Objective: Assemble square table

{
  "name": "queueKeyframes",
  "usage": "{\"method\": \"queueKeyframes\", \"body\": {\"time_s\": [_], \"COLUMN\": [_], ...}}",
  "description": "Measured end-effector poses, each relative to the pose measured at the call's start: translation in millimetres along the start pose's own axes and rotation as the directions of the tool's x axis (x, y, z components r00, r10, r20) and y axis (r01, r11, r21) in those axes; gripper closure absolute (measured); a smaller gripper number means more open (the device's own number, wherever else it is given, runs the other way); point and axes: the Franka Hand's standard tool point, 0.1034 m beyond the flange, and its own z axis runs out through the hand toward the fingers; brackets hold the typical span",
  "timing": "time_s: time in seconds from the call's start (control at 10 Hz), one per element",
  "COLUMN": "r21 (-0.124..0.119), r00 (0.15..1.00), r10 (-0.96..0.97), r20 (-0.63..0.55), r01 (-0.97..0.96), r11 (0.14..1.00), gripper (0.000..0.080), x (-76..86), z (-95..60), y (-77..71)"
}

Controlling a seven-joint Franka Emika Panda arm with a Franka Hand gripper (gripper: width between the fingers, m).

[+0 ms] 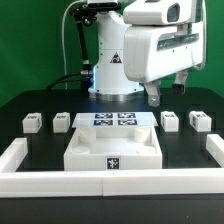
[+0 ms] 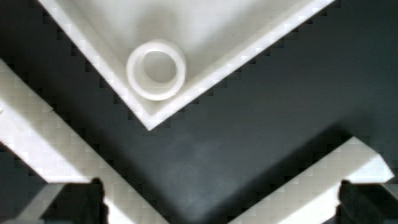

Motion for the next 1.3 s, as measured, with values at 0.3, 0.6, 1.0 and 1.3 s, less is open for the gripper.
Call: {"method": "queueKeyframes", "body": {"time_s": [0.3, 0.6, 1.0, 1.3], "r21": [0.0, 0.0, 0.015, 0.024], "r00": [1.0, 1.0, 0.939, 0.933], "r10": [0.0, 0.0, -0.344, -0.358], "r20": [0.0, 0.0, 0.015, 0.023], "r01": [0.0, 0.0, 0.343, 0.358], "r11": [1.0, 1.0, 0.939, 0.934], "gripper": [0.015, 0.015, 0.015, 0.015], "x": [0.0, 0.0, -27.6, -36.0], "z": [0.0, 0.0, 21.0, 26.5], "y": [0.0, 0.0, -11.9, -12.0]}}
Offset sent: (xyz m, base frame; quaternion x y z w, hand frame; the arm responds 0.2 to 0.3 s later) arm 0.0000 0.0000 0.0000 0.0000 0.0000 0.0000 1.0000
